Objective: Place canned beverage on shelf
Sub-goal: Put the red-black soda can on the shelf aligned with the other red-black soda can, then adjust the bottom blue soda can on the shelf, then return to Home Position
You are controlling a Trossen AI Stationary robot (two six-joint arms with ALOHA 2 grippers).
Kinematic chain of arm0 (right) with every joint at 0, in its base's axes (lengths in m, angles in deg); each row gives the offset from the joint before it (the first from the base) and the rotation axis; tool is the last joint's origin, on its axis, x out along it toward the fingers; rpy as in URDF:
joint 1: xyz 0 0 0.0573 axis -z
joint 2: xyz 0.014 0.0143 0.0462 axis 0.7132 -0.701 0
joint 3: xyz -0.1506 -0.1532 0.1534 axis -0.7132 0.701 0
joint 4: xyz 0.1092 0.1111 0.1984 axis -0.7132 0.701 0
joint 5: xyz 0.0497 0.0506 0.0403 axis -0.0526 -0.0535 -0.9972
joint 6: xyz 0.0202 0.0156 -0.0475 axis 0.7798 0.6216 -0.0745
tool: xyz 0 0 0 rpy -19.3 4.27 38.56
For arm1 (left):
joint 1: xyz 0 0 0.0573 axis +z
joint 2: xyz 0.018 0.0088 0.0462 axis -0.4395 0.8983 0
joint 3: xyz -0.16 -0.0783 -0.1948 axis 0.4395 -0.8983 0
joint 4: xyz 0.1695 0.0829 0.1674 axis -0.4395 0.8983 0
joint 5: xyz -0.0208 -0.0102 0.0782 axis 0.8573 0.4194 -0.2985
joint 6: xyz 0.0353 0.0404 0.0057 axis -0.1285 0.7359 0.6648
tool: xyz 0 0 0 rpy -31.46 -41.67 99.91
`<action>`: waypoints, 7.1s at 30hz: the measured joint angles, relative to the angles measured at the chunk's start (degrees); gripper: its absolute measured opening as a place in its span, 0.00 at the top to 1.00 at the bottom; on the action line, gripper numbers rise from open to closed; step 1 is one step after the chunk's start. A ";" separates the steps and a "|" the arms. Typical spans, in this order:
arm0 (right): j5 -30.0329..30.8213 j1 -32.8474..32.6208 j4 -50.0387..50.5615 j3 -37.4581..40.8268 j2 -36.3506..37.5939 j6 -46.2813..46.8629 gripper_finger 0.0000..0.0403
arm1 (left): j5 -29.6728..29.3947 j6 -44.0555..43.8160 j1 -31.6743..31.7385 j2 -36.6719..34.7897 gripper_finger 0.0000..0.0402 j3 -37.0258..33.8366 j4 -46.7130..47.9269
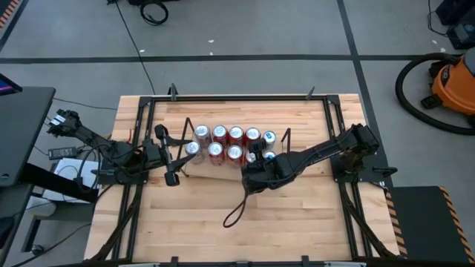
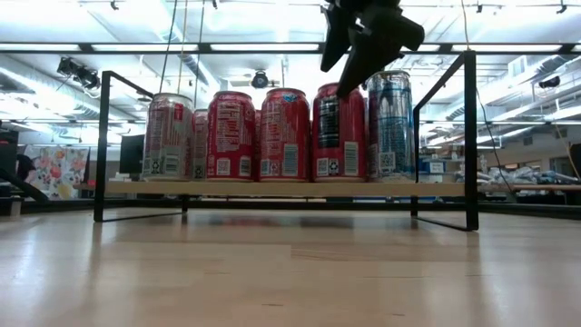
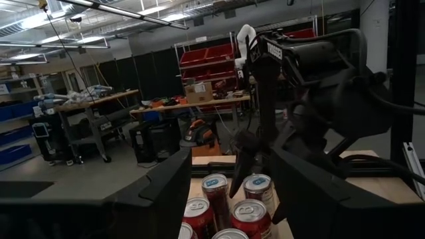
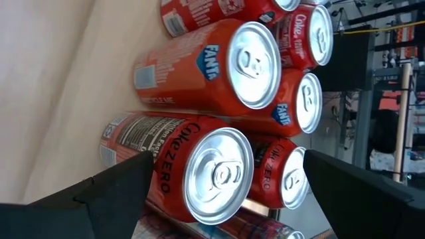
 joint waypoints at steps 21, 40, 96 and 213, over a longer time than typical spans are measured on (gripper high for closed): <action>4.01 1.02 0.15 0.00 0.02 0.60 0.01 | 0.01 0.00 0.00 0.00 0.46 0.00 0.00; -3.06 -2.41 4.57 -1.82 0.15 4.18 0.01 | 0.00 0.00 0.00 0.00 0.46 0.00 0.09; 0.86 -13.62 -5.24 15.72 0.07 23.26 0.24 | 0.01 -1.03 0.00 0.00 0.46 0.00 0.04; -3.05 -8.89 -55.42 66.00 67.55 19.98 0.14 | 6.48 -9.59 0.68 -22.18 0.52 -14.25 9.95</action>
